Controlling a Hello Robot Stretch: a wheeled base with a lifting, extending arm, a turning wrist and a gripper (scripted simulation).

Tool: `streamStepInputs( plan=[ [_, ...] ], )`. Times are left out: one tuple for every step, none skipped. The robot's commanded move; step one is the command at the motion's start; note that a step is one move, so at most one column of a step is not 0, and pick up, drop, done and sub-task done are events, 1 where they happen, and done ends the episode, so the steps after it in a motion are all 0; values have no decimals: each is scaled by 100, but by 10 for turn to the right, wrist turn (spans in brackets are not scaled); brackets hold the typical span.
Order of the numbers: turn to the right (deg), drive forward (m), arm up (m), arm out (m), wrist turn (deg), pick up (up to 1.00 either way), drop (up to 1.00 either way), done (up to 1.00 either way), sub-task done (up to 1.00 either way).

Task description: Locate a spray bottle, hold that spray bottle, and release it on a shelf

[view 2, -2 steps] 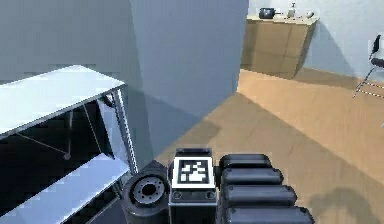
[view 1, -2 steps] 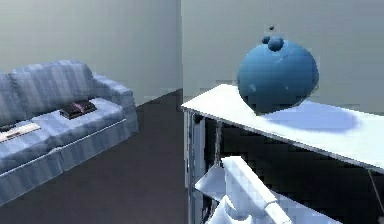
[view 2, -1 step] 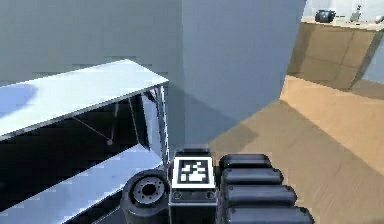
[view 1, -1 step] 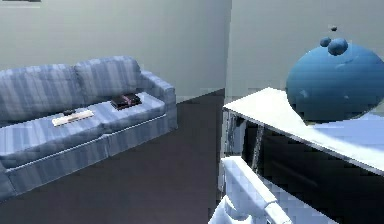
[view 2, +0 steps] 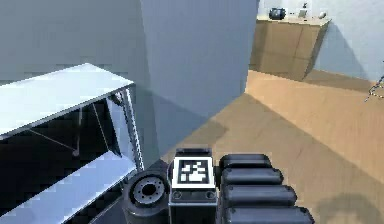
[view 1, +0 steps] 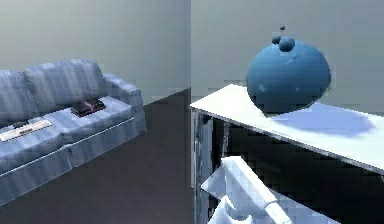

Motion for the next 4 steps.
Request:
streamStepInputs(
  plan=[
    [-30, 0, 0, 0, 0, 0, 0, 0, 0],
    [270, 0, 0, 0, 0, 0, 0, 0, 0],
    [0, 20, 0, 0, 0, 0, 0, 0, 0],
    [-450, 0, 0, 0, 0, 0, 0, 0, 0]
  ],
)
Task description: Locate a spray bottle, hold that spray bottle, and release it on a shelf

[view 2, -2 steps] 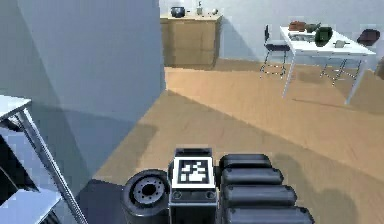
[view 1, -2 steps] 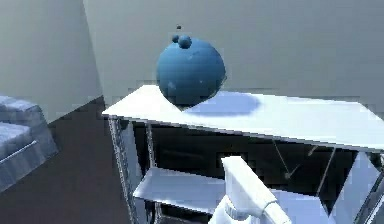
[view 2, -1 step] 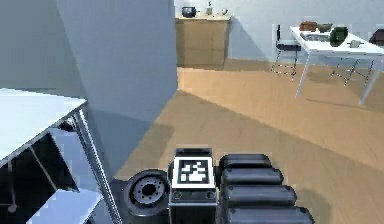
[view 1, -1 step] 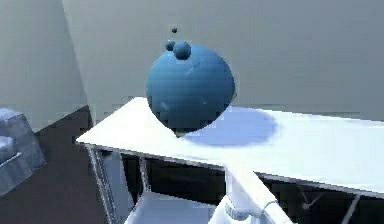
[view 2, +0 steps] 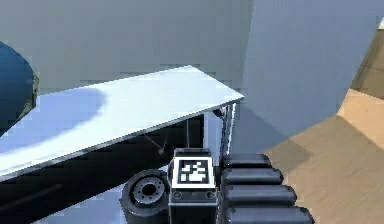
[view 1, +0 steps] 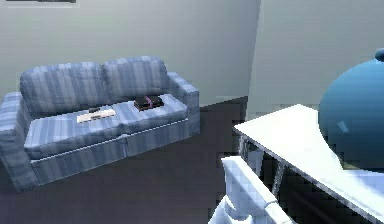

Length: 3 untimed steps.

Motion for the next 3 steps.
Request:
streamStepInputs(
  plan=[
    [-30, 0, 0, 0, 0, 0, 0, 0, 0],
    [0, 0, 0, 40, 0, 0, 0, 0, 0],
    [0, 0, 0, 0, 390, 0, 0, 0, 0]
  ],
)
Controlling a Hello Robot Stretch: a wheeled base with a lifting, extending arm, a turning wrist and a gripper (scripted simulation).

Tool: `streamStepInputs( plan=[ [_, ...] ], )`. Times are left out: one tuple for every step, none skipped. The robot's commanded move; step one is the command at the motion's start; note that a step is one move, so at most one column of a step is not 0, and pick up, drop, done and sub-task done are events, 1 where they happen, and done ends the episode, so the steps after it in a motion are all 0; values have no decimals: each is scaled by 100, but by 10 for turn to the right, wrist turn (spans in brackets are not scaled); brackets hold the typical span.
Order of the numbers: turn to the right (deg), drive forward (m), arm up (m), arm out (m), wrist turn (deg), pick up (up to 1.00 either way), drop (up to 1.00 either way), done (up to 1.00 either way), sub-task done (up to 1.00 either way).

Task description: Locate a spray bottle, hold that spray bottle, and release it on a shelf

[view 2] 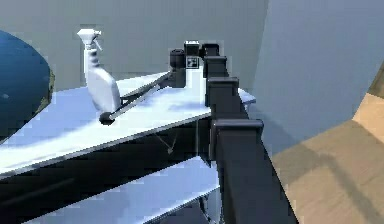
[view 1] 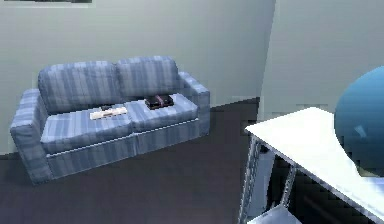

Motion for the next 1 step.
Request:
streamStepInputs(
  plan=[
    [0, 0, 0, 0, 0, 0, 100, 0, 0]
  ],
)
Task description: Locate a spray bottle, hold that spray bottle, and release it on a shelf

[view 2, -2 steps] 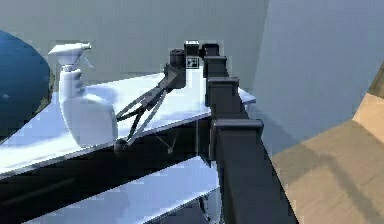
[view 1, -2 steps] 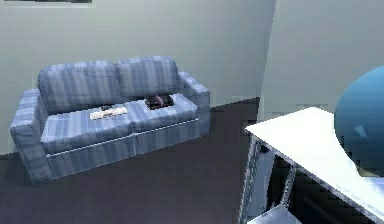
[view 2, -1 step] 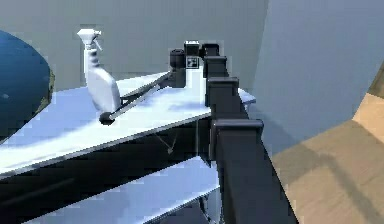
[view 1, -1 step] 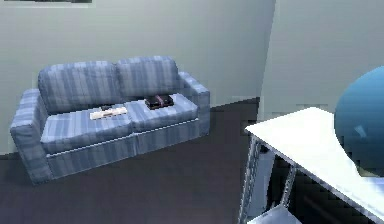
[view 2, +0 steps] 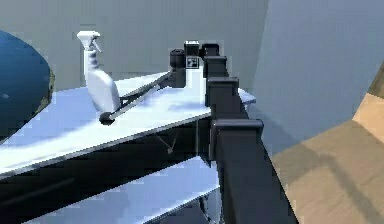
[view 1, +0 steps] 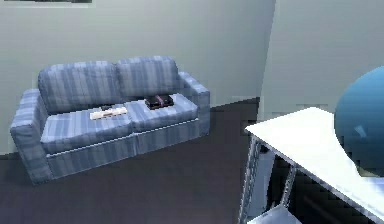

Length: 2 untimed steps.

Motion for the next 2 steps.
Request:
streamStepInputs(
  plan=[
    [0, 0, 0, -10, 0, 0, 0, 0, 0],
    [0, 0, 0, 0, 0, 0, 0, 100, 0]
  ],
)
